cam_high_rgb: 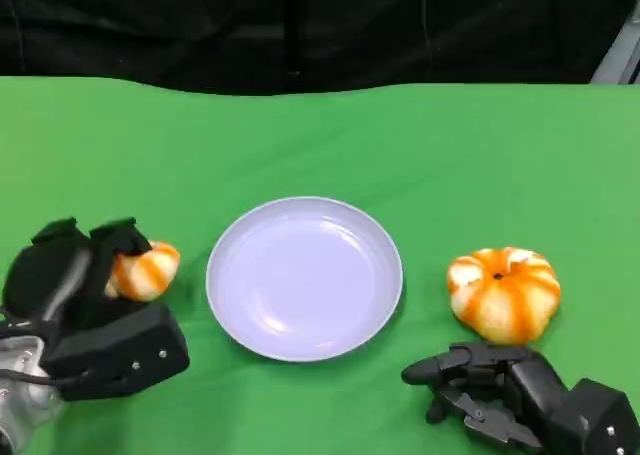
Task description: Grasp the bread from the table and place it into the plate.
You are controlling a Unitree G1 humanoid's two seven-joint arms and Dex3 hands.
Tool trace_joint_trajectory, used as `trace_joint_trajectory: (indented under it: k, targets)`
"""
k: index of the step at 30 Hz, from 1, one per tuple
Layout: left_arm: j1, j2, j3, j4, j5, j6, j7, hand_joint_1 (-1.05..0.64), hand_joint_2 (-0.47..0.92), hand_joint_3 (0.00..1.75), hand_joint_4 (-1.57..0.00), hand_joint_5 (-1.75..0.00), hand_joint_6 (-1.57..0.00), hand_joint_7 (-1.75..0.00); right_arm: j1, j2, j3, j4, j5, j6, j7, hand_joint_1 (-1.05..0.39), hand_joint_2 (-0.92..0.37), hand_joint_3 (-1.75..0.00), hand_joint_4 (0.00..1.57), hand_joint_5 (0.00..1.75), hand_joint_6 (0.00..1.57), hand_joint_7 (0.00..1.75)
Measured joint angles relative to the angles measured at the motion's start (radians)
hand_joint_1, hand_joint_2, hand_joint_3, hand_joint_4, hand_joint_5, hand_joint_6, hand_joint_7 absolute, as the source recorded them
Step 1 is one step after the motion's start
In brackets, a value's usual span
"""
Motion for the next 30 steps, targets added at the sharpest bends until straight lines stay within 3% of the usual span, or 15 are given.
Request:
trace_joint_trajectory:
  k: [9,10,13,30]
  targets:
    - [0.036,0.015,0.016,-0.072,0.004,-0.113,0.105,-0.09,0.87,0.04,-0.59,-1.75,-0.67,-1.46,-0.002,0.000,-0.001,0.006,0.001,-0.006,0.002,-0.06,-0.92,-0.38,0.80,1.19,1.10,0.33]
    - [0.036,0.015,0.016,-0.072,0.004,-0.114,0.108,-0.09,0.88,0.05,-0.60,-1.75,-0.74,-1.33,-0.002,0.000,-0.001,0.006,0.001,-0.006,0.002,-0.05,-0.92,-0.39,0.80,1.19,1.10,0.33]
    - [0.062,0.025,0.026,-0.133,0.004,-0.149,0.128,-0.09,0.87,0.06,-0.63,-1.75,-0.81,-1.21,-0.002,0.000,-0.001,0.006,0.001,-0.009,0.003,-0.05,-0.92,-0.39,0.80,1.19,1.10,0.33]
    - [0.126,0.030,0.085,-0.319,0.011,-0.192,0.147,-0.07,0.83,0.16,-0.72,-1.62,-0.93,-1.00,-0.002,-0.001,-0.001,0.005,-0.005,-0.008,-0.007,-0.05,-0.92,-0.39,0.80,1.18,1.11,0.33]
